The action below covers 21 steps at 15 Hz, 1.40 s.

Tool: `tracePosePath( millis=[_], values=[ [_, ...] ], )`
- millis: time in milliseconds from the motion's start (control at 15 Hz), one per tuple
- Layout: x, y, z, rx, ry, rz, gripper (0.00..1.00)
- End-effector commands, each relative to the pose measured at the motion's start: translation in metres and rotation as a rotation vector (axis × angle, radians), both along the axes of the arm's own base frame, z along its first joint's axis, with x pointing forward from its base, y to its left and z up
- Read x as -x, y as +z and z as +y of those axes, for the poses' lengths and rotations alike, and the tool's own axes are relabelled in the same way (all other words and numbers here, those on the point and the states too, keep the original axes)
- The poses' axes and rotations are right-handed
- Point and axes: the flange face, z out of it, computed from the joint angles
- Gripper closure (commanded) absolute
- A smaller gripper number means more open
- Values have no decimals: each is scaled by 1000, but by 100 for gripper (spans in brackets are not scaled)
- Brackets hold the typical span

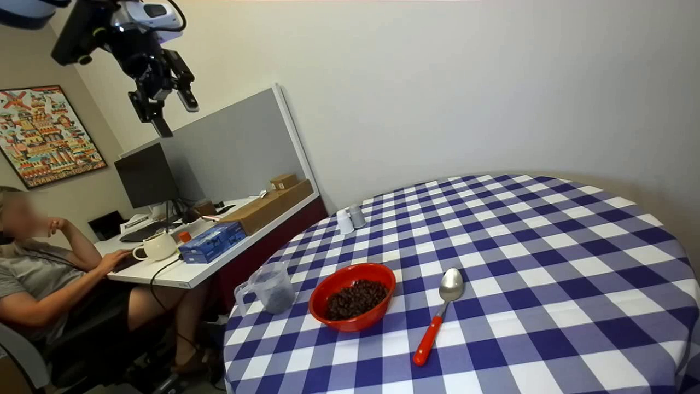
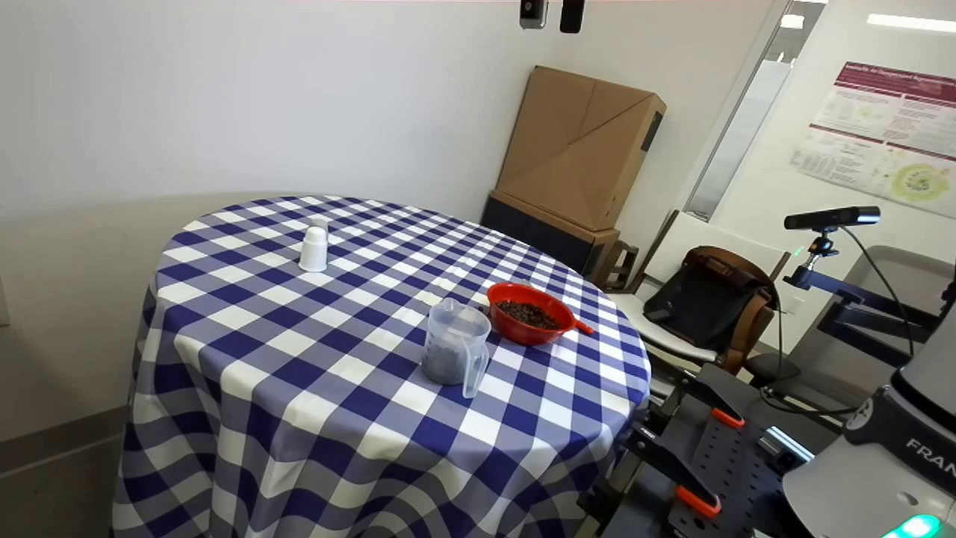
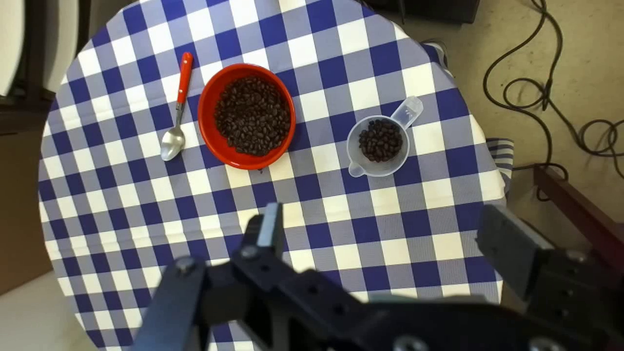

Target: Put the spoon in the red bowl then take it out of the bowl and set it down on the table

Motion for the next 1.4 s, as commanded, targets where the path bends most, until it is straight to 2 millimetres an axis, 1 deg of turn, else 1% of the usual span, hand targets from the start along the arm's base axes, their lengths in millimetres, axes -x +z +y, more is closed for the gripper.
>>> tracePosePath(
  millis=[0,933,1000,1133,1267,1333],
  values=[
    [0,1,1,1,0,1,0],
    [0,1,1,1,0,1,0],
    [-2,1,-4,-1,5,-10,0],
    [-12,6,-21,31,-15,-64,0],
    [-30,10,-49,83,-55,-135,0],
    [-40,11,-69,110,-94,-168,0]
  ],
)
